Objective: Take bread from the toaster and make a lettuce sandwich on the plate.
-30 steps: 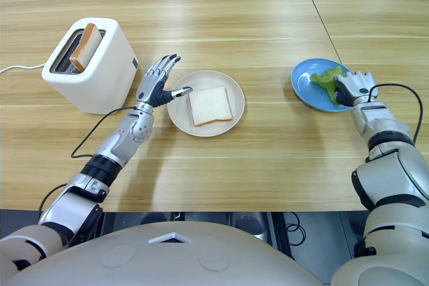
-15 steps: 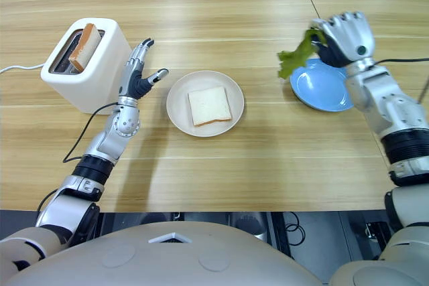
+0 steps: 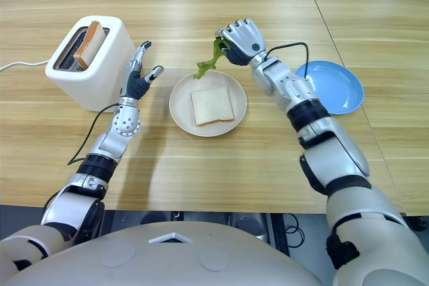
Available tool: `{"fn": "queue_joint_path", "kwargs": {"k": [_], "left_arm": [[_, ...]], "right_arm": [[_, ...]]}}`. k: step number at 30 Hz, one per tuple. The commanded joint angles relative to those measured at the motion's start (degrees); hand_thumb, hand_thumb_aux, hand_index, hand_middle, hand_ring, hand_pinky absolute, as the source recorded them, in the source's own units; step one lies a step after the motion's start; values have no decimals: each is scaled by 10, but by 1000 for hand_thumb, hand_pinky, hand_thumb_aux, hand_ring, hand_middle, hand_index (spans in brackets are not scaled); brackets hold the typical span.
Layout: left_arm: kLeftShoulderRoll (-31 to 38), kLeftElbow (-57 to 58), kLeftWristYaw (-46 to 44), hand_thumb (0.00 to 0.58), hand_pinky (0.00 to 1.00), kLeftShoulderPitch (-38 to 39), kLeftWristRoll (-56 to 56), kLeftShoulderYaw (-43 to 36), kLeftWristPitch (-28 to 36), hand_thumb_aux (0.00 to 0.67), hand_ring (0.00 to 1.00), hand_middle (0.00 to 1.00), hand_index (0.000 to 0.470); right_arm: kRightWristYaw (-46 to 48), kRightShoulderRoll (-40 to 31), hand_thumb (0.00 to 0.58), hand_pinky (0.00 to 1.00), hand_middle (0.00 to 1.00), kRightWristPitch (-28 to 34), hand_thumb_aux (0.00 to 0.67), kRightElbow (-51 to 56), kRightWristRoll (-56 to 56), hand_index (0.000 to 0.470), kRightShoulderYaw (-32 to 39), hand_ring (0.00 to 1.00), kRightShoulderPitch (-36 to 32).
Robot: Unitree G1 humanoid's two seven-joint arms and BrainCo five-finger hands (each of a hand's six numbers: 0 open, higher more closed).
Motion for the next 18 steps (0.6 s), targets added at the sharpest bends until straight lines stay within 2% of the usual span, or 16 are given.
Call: {"fn": "queue_joint_path", "kwargs": {"k": [1, 9, 18], "left_arm": [[-7, 8, -4, 0, 0, 2, 2, -6, 1, 0, 0, 0, 0], [-12, 9, -6, 0, 0, 4, 9, -14, 5, 0, 0, 0, 0], [-17, 16, -3, 0, 0, 0, 15, -18, 8, 0, 0, 0, 0]], "right_arm": [[-16, 22, 580, 1000, 1000, -22, 670, 71, -6, 460, 25, 1000, -8], [-12, 22, 580, 1000, 1000, -50, 670, 70, -2, 460, 51, 1000, 61], [48, -34, 580, 1000, 1000, -35, 670, -113, 15, 460, 25, 1000, 156]]}}
